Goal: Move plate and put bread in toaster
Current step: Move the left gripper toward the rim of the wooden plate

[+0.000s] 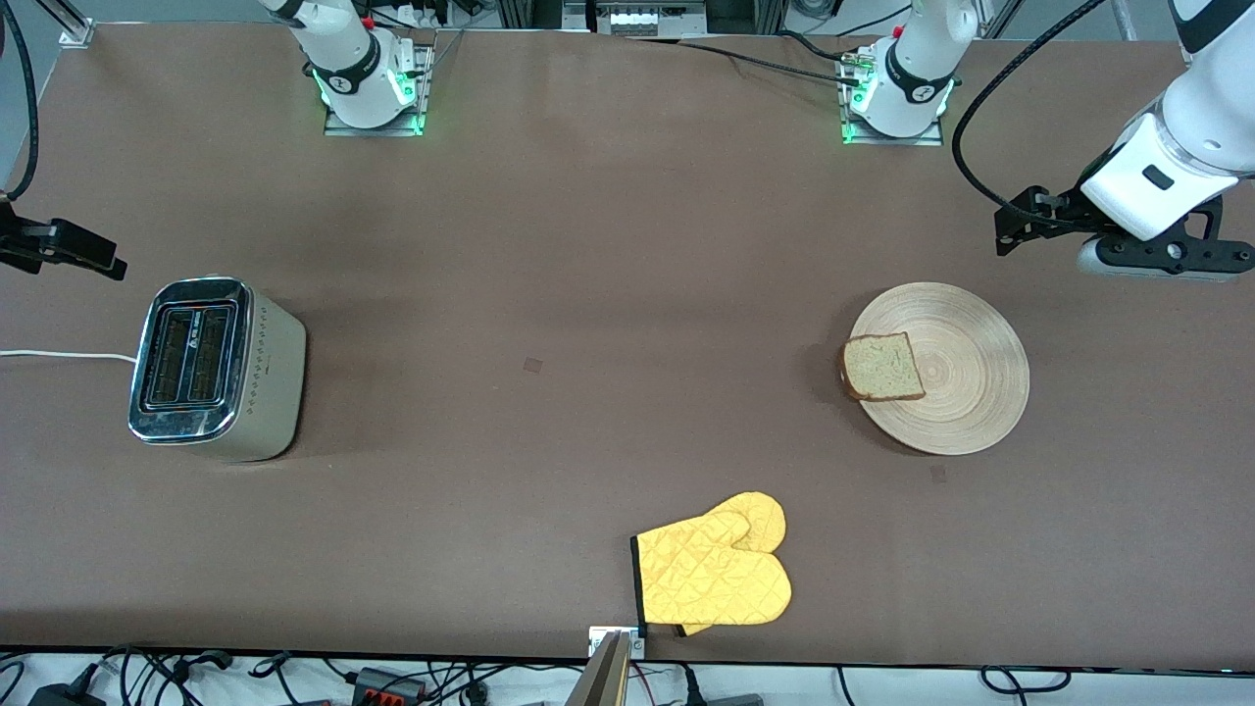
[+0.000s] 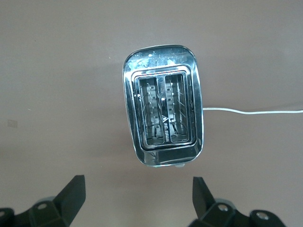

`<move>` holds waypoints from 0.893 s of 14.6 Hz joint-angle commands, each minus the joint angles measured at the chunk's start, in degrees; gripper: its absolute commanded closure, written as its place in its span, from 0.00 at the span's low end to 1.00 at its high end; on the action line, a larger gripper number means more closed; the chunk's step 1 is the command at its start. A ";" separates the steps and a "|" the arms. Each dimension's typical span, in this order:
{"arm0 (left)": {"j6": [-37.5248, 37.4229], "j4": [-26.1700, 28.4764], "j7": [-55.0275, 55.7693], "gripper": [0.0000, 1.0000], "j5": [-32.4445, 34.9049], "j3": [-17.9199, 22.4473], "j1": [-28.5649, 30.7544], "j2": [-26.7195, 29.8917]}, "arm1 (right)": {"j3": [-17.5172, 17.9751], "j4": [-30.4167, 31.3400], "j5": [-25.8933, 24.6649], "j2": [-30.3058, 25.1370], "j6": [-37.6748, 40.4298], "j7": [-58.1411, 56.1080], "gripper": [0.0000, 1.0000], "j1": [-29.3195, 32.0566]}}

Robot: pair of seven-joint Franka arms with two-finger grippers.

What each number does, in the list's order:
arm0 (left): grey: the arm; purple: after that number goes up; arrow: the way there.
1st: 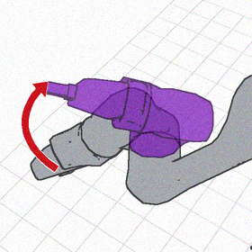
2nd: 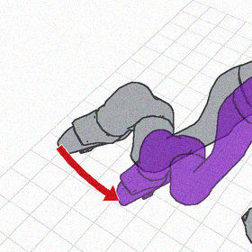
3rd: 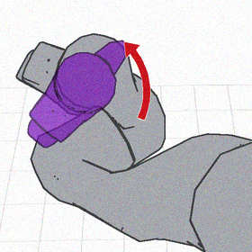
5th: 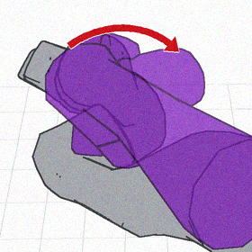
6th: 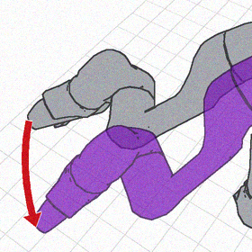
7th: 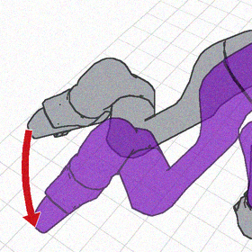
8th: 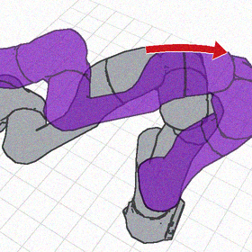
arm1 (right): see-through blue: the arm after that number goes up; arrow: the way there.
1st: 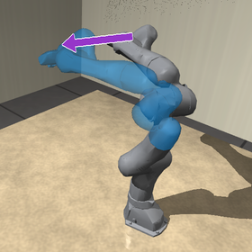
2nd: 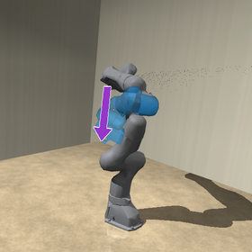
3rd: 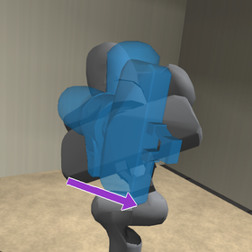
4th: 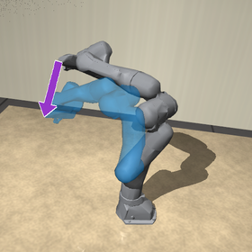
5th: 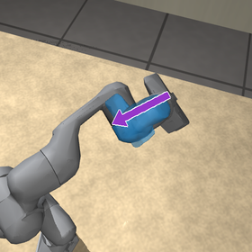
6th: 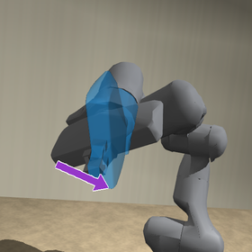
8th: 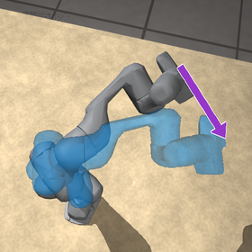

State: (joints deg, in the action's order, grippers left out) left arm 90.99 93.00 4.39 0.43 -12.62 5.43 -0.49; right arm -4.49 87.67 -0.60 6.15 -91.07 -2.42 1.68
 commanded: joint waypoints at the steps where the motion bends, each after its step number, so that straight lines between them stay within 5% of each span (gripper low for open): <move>1: 0.06 -0.54 0.53 0.00 -0.34 -0.04 0.11 -0.21 | 0.27 0.05 0.78 -0.18 0.54 -0.48 0.00 0.25; 13: -4.68 -2.39 0.09 0.00 -1.22 0.22 1.68 -3.90 | 0.36 -1.01 0.69 0.09 0.54 -0.57 0.00 -0.01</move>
State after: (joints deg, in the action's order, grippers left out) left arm 88.55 92.94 4.40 0.41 -12.50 5.86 -2.61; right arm -4.45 87.54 -0.55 6.42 -91.07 -2.42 1.63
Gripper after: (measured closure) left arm 0.000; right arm 0.000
